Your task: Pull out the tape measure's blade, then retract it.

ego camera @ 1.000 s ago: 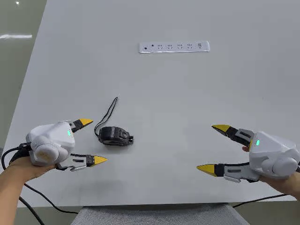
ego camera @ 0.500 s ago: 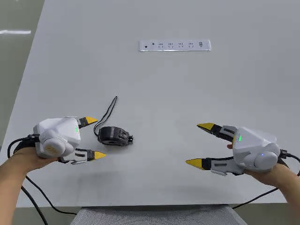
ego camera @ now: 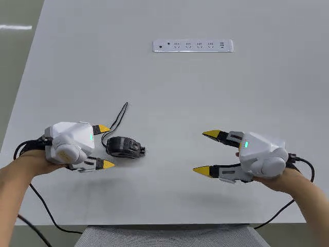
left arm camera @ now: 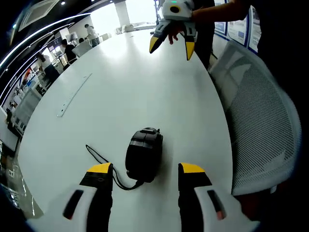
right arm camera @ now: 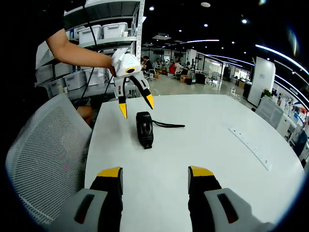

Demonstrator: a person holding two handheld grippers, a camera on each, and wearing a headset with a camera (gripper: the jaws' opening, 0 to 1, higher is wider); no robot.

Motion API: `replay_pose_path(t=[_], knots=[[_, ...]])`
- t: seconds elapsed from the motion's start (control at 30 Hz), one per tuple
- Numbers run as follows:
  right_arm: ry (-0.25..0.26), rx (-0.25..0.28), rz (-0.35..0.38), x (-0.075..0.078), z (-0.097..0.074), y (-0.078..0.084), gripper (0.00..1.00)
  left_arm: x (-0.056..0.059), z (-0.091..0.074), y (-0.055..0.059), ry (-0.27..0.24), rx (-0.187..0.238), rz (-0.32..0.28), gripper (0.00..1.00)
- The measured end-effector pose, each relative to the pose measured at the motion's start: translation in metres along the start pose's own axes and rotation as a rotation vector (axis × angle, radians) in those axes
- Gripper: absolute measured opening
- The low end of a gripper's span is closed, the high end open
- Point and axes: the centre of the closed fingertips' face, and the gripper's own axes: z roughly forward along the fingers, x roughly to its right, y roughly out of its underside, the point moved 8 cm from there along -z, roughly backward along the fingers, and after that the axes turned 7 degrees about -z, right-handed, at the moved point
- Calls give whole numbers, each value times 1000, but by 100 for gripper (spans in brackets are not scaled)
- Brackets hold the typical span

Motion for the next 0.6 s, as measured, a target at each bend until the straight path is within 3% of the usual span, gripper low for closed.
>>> replay_pose_path(t=[0.6], knots=[[-60, 0, -32, 4, 43, -1, 47, -8, 26, 6, 69, -74, 78, 43]])
